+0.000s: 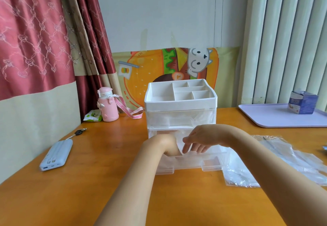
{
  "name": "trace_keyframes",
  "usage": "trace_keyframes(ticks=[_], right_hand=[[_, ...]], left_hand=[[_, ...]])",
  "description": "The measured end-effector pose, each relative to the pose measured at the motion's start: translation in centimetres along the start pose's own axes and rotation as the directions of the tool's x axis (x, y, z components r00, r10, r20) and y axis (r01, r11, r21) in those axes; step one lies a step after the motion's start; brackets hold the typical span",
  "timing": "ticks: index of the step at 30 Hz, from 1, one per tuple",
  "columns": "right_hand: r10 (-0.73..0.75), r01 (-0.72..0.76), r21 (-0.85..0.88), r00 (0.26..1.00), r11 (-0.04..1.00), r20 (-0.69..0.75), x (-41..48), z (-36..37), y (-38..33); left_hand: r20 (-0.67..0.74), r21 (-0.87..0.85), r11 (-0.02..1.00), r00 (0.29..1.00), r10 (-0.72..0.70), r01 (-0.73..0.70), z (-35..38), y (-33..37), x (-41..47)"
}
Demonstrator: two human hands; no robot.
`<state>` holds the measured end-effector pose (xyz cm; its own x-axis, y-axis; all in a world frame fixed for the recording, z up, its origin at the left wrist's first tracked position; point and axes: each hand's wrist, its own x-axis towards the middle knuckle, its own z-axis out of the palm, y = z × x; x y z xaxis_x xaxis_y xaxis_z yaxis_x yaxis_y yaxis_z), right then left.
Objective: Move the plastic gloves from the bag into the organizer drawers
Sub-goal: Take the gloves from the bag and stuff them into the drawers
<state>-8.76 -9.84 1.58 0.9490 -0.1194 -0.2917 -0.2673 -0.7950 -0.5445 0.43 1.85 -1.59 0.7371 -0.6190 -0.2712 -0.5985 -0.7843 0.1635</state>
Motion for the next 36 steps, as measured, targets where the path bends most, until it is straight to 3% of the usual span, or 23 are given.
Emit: trace_keyframes(ticks=[3,9,21,25,28,30,32,34,36], right_hand=[[0.025,-0.022,-0.067,0.999,0.998,0.034,0.4,-0.4,0.1],[-0.082,0.066,-0.329,0.996,0.942,-0.034,2.0,0.1,0.6],[0.036,-0.031,-0.43,0.999,0.902,0.005,5.7,1.6,2.3],[0.016,-0.028,-0.401,0.999,0.916,-0.035,6.0,2.2,2.6],[0.005,-0.024,-0.243,0.997,0.97,-0.082,4.3,1.8,2.1],[-0.061,0.049,-0.117,0.993,0.992,-0.098,2.1,0.6,1.6],[-0.141,0.131,-0.107,0.985,0.986,-0.095,-0.6,-0.9,1.4],[-0.203,0.192,-0.092,0.97,0.977,-0.136,-3.0,-2.4,2.0],[-0.241,0.232,-0.067,0.933,0.97,-0.268,-4.8,-3.7,3.7]], left_hand=[[0.04,0.01,1.0,0.999,-0.016,0.016,0.5,0.2,1.3],[-0.013,-0.06,0.998,1.0,-0.02,0.02,1.2,1.0,2.0],[-0.116,-0.15,0.988,0.992,-0.047,0.029,-1.3,1.5,-2.2],[-0.072,-0.132,0.99,0.995,-0.065,0.055,-1.3,1.8,-2.3],[-0.04,-0.125,0.987,0.994,-0.103,0.097,-1.1,1.9,-2.0],[-0.051,-0.146,0.982,0.991,-0.125,0.117,-1.0,1.7,-1.8],[-0.079,-0.164,0.979,0.987,-0.138,0.123,-1.0,1.5,-2.0],[-0.161,-0.213,0.974,0.98,-0.117,0.082,-1.1,1.6,-2.4],[-0.383,-0.311,0.949,0.92,-0.076,-0.051,-1.1,2.3,-3.1]])
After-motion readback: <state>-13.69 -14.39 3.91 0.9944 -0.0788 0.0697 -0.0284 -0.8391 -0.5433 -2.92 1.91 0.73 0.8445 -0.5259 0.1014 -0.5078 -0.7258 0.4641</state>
